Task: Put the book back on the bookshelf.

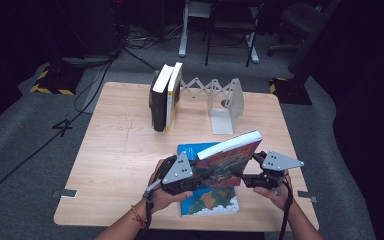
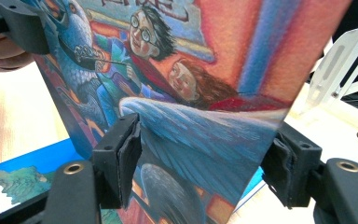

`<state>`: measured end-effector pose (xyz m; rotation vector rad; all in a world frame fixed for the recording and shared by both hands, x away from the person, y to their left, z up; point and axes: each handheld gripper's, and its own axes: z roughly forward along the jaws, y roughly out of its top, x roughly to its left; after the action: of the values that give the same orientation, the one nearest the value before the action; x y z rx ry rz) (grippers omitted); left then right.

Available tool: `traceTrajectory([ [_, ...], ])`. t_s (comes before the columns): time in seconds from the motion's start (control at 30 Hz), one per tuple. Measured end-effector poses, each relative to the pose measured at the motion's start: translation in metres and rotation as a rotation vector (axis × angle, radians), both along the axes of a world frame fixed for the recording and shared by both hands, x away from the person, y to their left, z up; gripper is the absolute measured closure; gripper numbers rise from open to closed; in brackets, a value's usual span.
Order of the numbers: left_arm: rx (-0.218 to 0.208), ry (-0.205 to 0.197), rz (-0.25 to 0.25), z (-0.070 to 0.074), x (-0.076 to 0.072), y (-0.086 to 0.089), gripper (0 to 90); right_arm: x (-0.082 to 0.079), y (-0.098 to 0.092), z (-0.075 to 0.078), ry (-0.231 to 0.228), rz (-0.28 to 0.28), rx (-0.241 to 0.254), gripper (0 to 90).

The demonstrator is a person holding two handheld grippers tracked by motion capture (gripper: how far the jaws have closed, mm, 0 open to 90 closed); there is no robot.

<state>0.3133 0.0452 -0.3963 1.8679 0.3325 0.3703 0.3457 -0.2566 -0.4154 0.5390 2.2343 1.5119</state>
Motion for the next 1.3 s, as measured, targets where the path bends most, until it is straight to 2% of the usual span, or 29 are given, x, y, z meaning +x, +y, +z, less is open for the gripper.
traceTrajectory([
  [0.2,-0.002,0.006,-0.017,0.002,0.005,-0.005,58.0,-0.001,0.000,0.000,-0.003,0.000,-0.003,34.6],
  [0.3,0.000,0.006,-0.015,0.004,0.007,-0.006,60.5,-0.001,0.000,0.001,-0.001,-0.002,-0.001,34.6],
  [0.47,-0.009,0.018,-0.008,0.007,0.010,-0.006,69.6,-0.001,0.001,0.001,0.000,-0.003,0.000,34.4],
  [0.63,0.003,0.010,-0.011,0.009,0.010,-0.008,72.7,-0.001,0.001,0.001,-0.001,-0.004,-0.001,34.2],
  [0.83,-0.005,0.025,-0.008,0.009,0.011,-0.007,73.8,-0.001,0.000,0.002,0.002,0.006,-0.014,33.5],
  [1.03,0.006,0.017,-0.015,0.009,0.009,-0.006,73.9,0.000,-0.008,0.001,0.034,0.015,-0.064,31.1],
  [1.13,0.008,0.013,-0.012,0.009,0.008,-0.005,73.9,-0.003,-0.014,-0.004,0.052,-0.005,-0.111,29.6],
  [1.2,0.007,0.009,-0.007,0.009,0.008,-0.005,73.8,-0.008,-0.022,-0.012,0.060,-0.029,-0.167,29.1],
  [1.3,-0.001,0.007,-0.002,0.008,0.007,-0.005,73.8,-0.013,-0.036,-0.019,0.078,-0.064,-0.201,28.4],
])
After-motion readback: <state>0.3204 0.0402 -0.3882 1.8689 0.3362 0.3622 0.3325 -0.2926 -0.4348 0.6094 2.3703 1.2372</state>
